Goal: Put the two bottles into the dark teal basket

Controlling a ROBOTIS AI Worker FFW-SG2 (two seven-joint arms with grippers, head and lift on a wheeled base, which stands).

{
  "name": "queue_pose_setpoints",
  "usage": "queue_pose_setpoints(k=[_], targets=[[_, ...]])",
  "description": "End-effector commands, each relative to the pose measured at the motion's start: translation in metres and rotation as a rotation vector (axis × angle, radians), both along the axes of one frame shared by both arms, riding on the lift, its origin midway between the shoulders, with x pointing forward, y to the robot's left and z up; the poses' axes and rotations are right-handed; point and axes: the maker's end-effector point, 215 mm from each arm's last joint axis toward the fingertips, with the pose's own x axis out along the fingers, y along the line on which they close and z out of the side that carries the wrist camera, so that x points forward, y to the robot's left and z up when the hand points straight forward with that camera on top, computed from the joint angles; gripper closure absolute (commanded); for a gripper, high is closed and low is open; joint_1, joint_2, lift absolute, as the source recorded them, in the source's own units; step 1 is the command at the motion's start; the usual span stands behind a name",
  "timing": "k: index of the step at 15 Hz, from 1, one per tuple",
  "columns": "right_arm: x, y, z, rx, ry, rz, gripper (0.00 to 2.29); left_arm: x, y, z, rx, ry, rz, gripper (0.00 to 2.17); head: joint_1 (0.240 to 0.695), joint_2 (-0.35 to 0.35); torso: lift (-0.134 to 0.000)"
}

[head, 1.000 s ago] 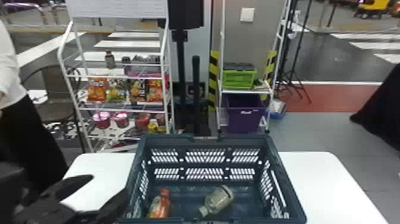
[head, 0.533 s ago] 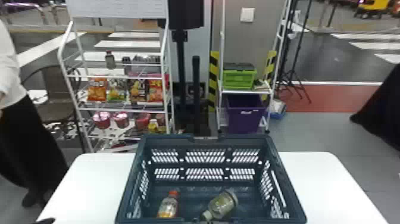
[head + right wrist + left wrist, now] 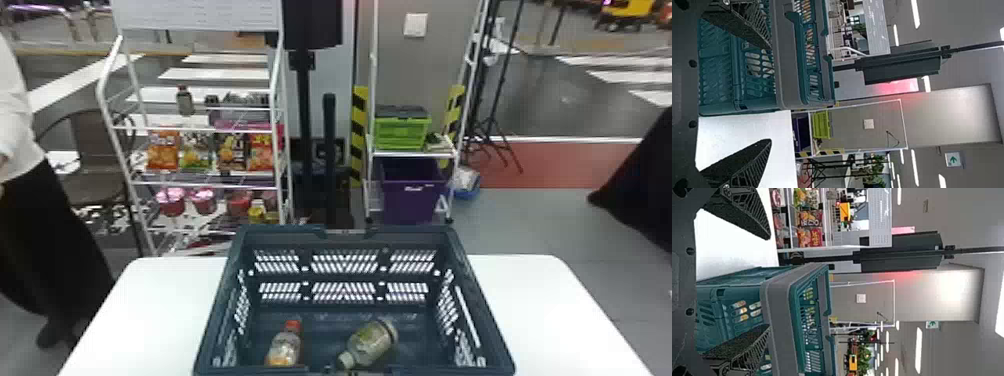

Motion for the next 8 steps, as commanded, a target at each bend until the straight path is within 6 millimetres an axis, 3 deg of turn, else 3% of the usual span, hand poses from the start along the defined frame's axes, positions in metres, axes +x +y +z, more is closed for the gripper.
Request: queue_pose_setpoints(k=[1, 8], targets=[[0.0002, 0.0053, -0.0004, -0.018, 0.001, 0.016, 0.03, -0.0025, -0.0096, -0.0095, 0.008, 0.017, -0.003, 0.09, 0.499, 0.0, 0.0], [0.0001, 0.0081, -0.0095, -0.032, 0.03, 0.034, 0.03, -0.0013, -0.0088, -0.0117, 0.009, 0.02, -0.002, 0.09, 0.499, 0.0, 0.0]])
